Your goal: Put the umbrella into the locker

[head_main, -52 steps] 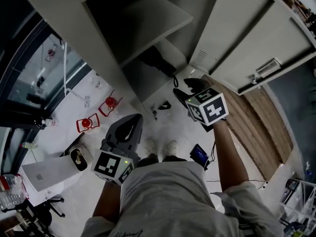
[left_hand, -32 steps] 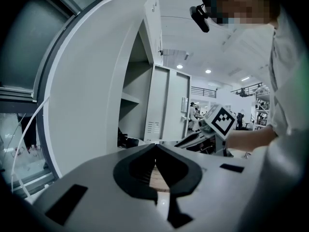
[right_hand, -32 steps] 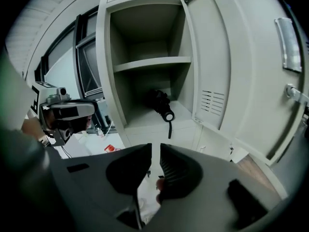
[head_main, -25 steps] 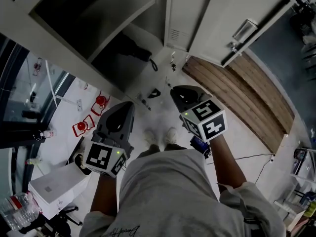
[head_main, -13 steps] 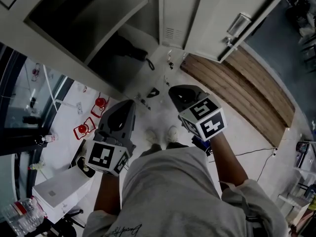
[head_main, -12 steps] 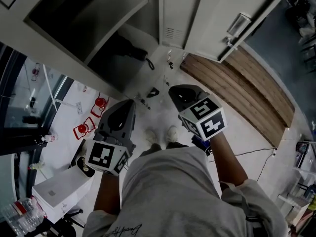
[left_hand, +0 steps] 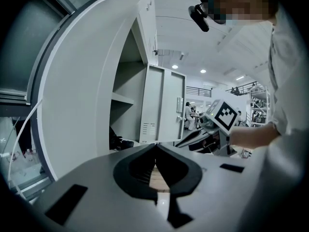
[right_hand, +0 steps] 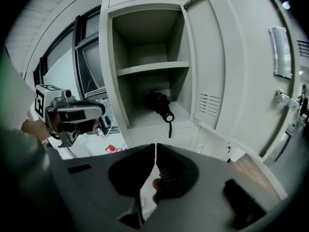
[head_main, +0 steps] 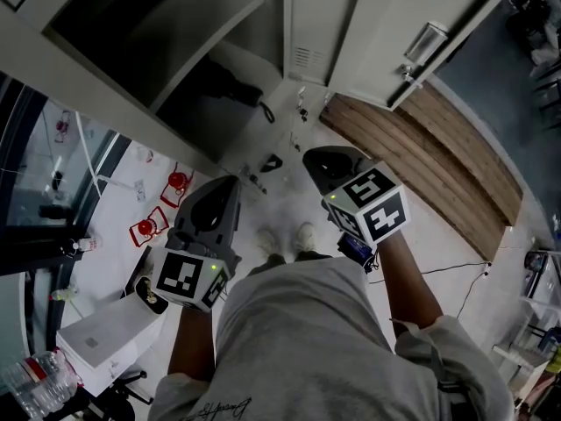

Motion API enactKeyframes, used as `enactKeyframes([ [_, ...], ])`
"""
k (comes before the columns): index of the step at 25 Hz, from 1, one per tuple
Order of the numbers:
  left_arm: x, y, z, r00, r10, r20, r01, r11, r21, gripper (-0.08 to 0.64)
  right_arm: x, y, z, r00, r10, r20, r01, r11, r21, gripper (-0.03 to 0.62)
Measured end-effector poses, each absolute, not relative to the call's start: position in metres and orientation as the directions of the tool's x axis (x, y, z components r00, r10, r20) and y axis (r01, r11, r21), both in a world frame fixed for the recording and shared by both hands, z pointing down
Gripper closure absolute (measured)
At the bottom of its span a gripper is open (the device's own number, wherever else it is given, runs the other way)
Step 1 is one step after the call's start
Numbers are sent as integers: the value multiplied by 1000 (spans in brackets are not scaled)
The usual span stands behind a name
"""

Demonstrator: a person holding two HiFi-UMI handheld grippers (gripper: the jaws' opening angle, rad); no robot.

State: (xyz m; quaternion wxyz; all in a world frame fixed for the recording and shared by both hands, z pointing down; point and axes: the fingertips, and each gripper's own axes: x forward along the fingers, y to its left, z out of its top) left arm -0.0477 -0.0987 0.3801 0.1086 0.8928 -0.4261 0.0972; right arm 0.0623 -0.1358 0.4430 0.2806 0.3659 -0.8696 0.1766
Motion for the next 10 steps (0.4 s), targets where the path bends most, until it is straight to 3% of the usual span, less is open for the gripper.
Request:
enactKeyframes([
  [10, -49, -102, 379, 617, -741, 263, -783, -613, 110, 545, 54, -138, 440, -585, -531, 613, -719, 689, -89, 559],
])
